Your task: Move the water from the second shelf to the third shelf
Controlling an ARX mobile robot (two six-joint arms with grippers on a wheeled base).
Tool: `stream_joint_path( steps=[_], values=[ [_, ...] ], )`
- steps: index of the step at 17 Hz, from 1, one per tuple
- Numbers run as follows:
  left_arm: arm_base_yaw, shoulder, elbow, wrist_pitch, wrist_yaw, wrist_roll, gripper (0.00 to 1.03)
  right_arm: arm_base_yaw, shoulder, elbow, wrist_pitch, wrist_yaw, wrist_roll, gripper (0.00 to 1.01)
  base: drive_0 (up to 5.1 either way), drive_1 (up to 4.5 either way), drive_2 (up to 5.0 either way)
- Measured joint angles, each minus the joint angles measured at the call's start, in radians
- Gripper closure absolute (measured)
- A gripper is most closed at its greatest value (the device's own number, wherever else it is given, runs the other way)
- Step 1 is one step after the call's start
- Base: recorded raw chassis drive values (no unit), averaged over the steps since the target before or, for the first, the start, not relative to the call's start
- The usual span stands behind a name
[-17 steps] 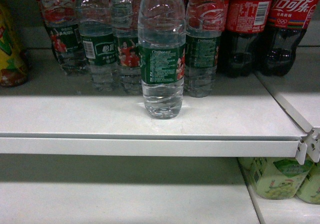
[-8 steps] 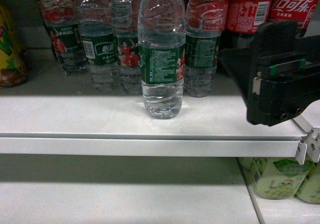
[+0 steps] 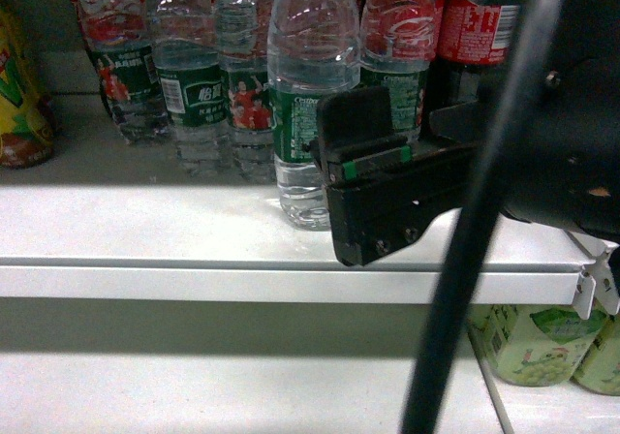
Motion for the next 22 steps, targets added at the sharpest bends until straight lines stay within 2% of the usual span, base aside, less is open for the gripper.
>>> stream_joint_path(
  steps=[6, 9, 16, 22],
  values=[
    [0.0, 0.0, 0.0, 0.0, 0.0, 0.0, 0.05, 0.034, 0.143, 0.166, -0.064, 0.061, 0.056, 0.03, 0.0, 0.0, 0.0],
    [0.0, 0.0, 0.0, 0.0, 0.0, 0.0, 0.05, 0.045, 0.191, 0.216, -0.077, 0.104, 0.089, 0.03, 0.0, 0.0, 0.0],
    [0.0, 0.0, 0.0, 0.0, 0.0, 0.0, 0.05, 0.064, 0.266, 0.289, -0.084, 0.167, 0.166, 0.03, 0.0, 0.0, 0.0],
    [0.0, 0.0, 0.0, 0.0, 0.0, 0.0, 0.05, 0.077, 0.343, 0.332, -0.075, 0.226, 0.177, 0.03, 0.0, 0.0, 0.0]
  ],
)
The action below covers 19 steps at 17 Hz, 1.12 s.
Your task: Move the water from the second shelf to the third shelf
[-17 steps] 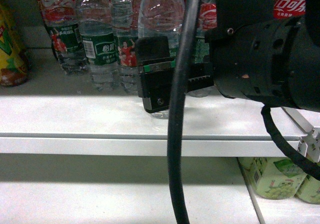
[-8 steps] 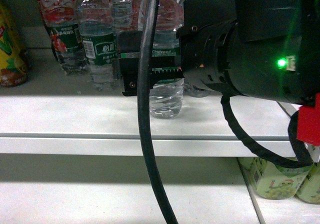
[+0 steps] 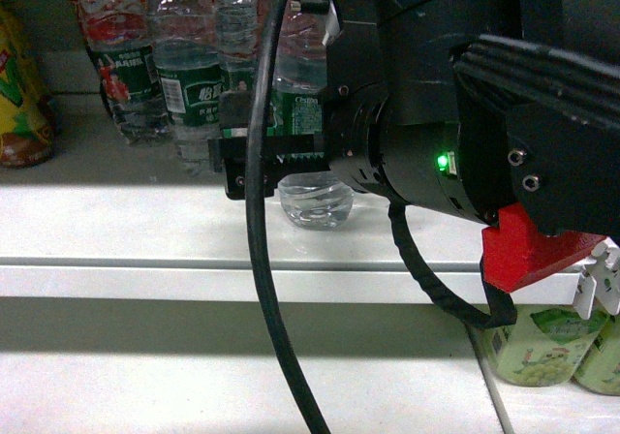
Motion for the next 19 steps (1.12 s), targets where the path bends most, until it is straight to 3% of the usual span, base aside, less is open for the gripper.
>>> stream_joint_path(
  steps=[2, 5, 9, 12, 15, 19],
  values=[
    [0.0, 0.0, 0.0, 0.0, 0.0, 0.0, 0.05, 0.0, 0.005, 0.0, 0.009, 0.011, 0.0, 0.06, 0.0, 0.0, 0.0],
    [0.0, 0.0, 0.0, 0.0, 0.0, 0.0, 0.05, 0.013, 0.005, 0.001, 0.031, 0.026, 0.0, 0.41, 0.0, 0.0, 0.0],
    [0.0, 0.0, 0.0, 0.0, 0.0, 0.0, 0.05, 0.026, 0.0, -0.015, 0.06, 0.033, -0.017, 0.63, 0.0, 0.0, 0.0],
    [0.0, 0.0, 0.0, 0.0, 0.0, 0.0, 0.05, 0.022, -0.083, -0.117, 0.08, 0.019, -0.043, 0.67, 0.0, 0.0, 0.0],
    [0.0, 0.0, 0.0, 0.0, 0.0, 0.0, 0.05, -0.011, -0.171, -0.214, 0.08, -0.009, -0.07, 0.67, 0.0, 0.0, 0.0],
    [0.0, 0.0, 0.0, 0.0, 0.0, 0.0, 0.05, -0.162, -0.435, -0.413, 0.061, -0.04, -0.108, 0.68, 0.0, 0.0, 0.0]
  ],
)
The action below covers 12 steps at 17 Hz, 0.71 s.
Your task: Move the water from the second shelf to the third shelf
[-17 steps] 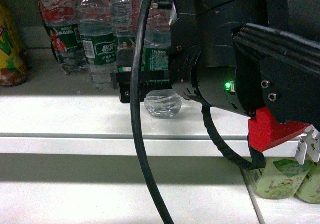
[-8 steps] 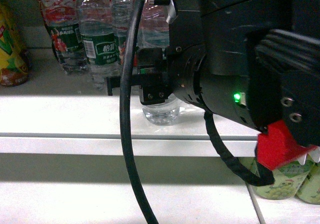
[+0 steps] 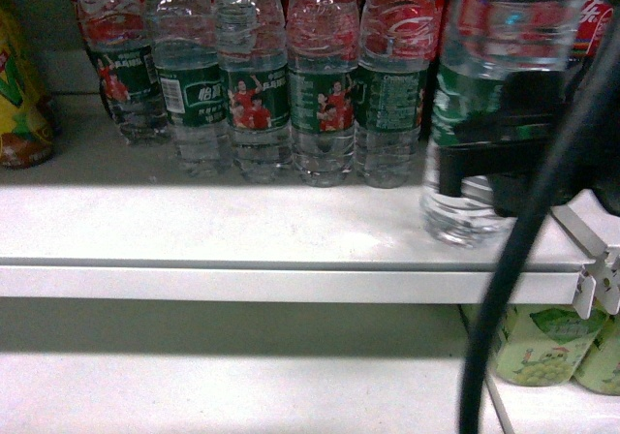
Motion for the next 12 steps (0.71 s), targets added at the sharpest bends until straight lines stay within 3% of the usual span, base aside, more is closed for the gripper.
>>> stream_joint_path(
  steps=[5, 9, 11, 12],
  values=[
    [0.0, 0.0, 0.0, 0.0, 0.0, 0.0, 0.05, -0.151, -0.229, -0.163, -0.037, -0.099, -0.002, 0.68, 0.0, 0.0, 0.0],
    [0.0, 0.0, 0.0, 0.0, 0.0, 0.0, 0.05, -0.215, -0.35, -0.264, -0.105, -0.172, -0.006, 0.68, 0.0, 0.0, 0.0],
    [0.0, 0.0, 0.0, 0.0, 0.0, 0.0, 0.05, -0.321, -0.547, -0.35, -0.231, -0.248, -0.016, 0.68, 0.0, 0.0, 0.0],
    [0.0, 0.0, 0.0, 0.0, 0.0, 0.0, 0.05, -0.341, -0.61, -0.366, -0.265, -0.264, -0.016, 0.68, 0.0, 0.0, 0.0]
  ],
)
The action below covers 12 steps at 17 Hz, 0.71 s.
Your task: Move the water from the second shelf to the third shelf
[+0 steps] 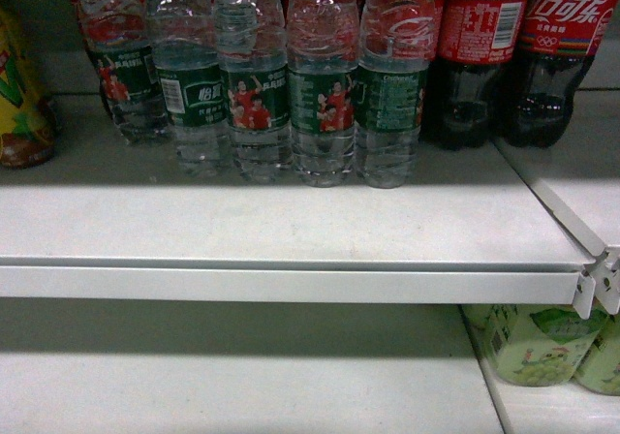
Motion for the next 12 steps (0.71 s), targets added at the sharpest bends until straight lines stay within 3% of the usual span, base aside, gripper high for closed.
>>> stream_joint_path(
  steps=[5, 10, 12],
  values=[
    [0.0, 0.0, 0.0, 0.0, 0.0, 0.0, 0.05, -0.051, -0.134, -0.031, -0.096, -0.039, 0.0, 0.68, 0.0, 0.0, 0.0],
    [0.0, 0.0, 0.0, 0.0, 0.0, 0.0, 0.05, -0.166, -0.373, -0.06, -0.261, -0.094, 0.016, 0.68, 0.0, 0.0, 0.0],
    [0.0, 0.0, 0.0, 0.0, 0.0, 0.0, 0.05, -0.187, -0.417, -0.066, -0.281, -0.105, 0.019, 0.68, 0.0, 0.0, 0.0]
  ],
)
